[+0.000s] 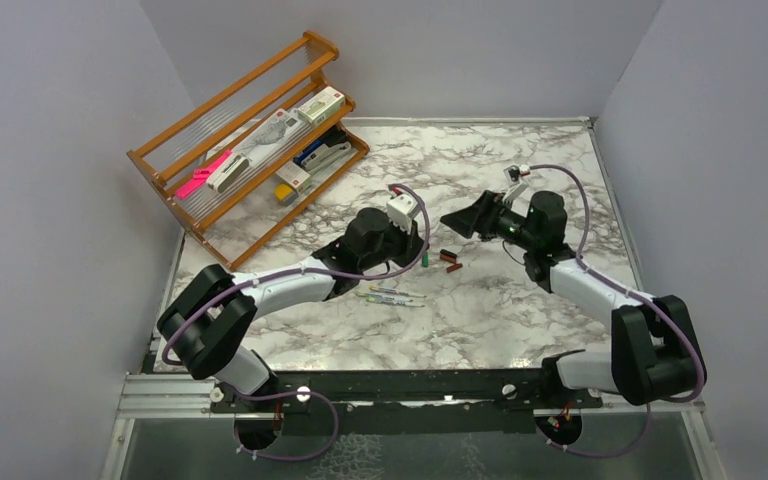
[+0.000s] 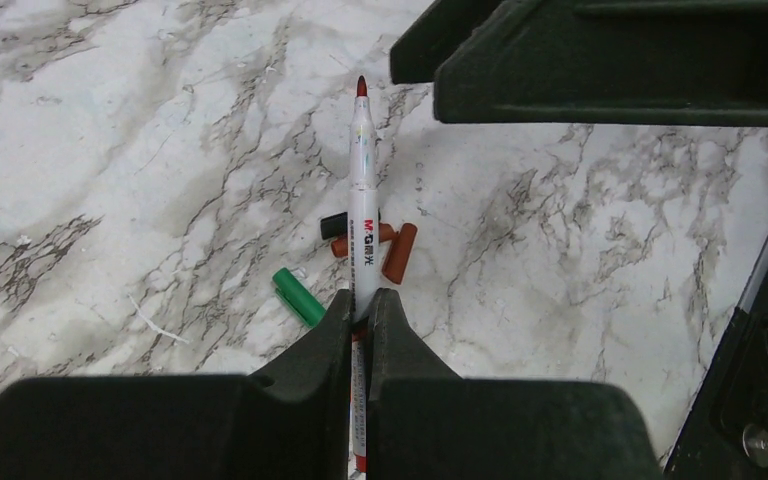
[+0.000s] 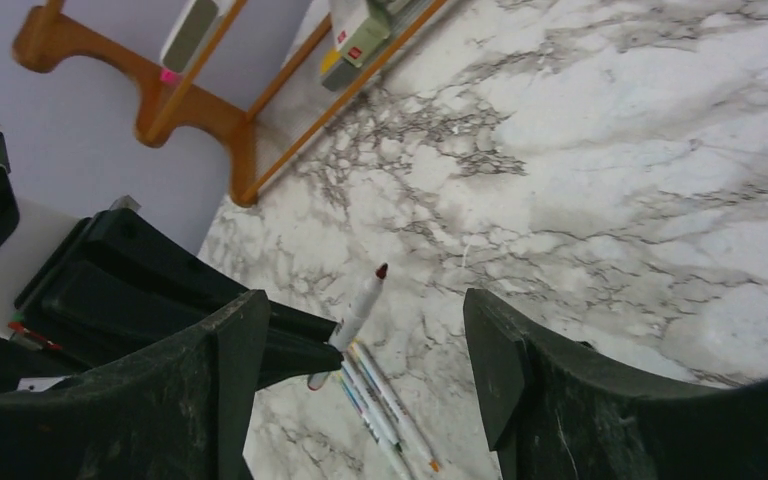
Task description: Insert the pens into the pen caps
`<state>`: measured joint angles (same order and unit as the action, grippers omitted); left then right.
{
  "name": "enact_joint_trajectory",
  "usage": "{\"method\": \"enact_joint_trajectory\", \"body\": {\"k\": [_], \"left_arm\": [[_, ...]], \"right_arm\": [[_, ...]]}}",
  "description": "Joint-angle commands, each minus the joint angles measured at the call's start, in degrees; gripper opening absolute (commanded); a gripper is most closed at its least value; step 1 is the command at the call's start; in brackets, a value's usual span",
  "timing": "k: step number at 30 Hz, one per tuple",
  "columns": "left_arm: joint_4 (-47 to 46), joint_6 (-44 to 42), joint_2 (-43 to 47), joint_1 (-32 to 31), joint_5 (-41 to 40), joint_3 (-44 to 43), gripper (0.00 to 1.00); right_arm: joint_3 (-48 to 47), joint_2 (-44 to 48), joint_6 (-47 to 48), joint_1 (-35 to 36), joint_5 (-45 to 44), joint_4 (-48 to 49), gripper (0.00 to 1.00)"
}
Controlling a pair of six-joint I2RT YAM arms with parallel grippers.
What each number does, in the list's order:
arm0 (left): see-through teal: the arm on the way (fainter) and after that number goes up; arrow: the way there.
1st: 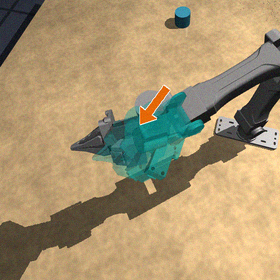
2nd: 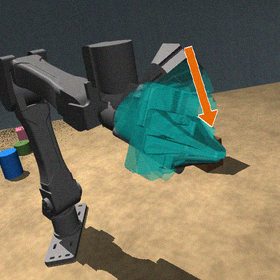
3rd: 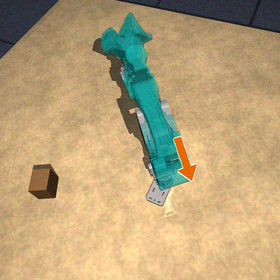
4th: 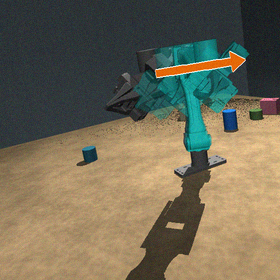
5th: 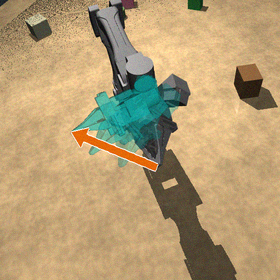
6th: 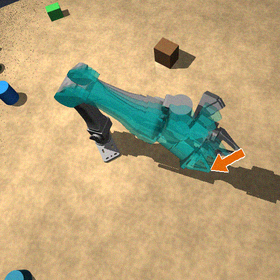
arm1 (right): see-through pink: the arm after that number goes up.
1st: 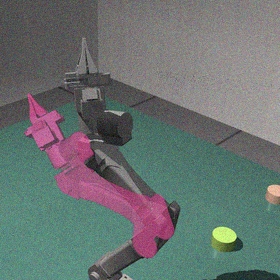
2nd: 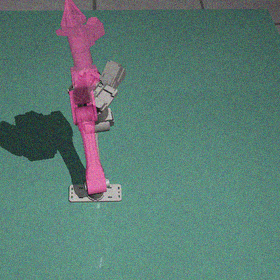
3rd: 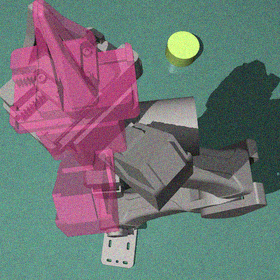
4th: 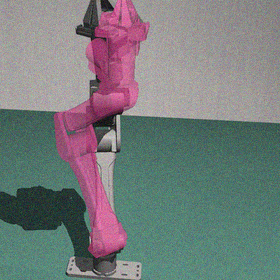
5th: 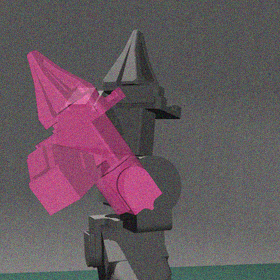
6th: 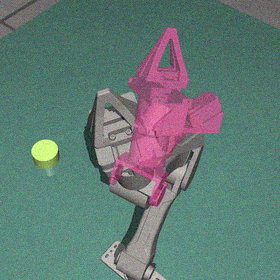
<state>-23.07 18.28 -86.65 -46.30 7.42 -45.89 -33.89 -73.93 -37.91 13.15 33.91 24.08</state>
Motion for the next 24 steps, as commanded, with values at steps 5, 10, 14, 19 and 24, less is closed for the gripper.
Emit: {"method": "enact_joint_trajectory", "body": {"k": [5,10,14,19,24], "left_arm": [[-2.04,-2.77,0.27,-2.21,3.42,-1.82,0.0],[-1.98,-3.09,0.06,-2.84,3.17,-2.36,0.0],[-1.91,-3.16,-0.01,-3.14,3.26,-2.67,0.0],[-1.98,-2.89,0.08,-3.32,2.57,-2.95,0.0],[-2.05,-2.33,-0.2,-3.43,2.8,-3.99,0.0]], "right_arm": [[3.11,-4.54,-10.82,-0.16,9.05,17.01,0.67],[3.45,-4.89,-10.43,-0.14,9.36,17.03,0.5],[3.64,-5.22,-9.94,-0.14,9.16,16.46,0.39],[3.94,-5.84,-9.57,-0.14,9.46,16.08,0.28],[4.07,-6.05,-8.94,-0.14,9.67,15.52,0.37]]}}
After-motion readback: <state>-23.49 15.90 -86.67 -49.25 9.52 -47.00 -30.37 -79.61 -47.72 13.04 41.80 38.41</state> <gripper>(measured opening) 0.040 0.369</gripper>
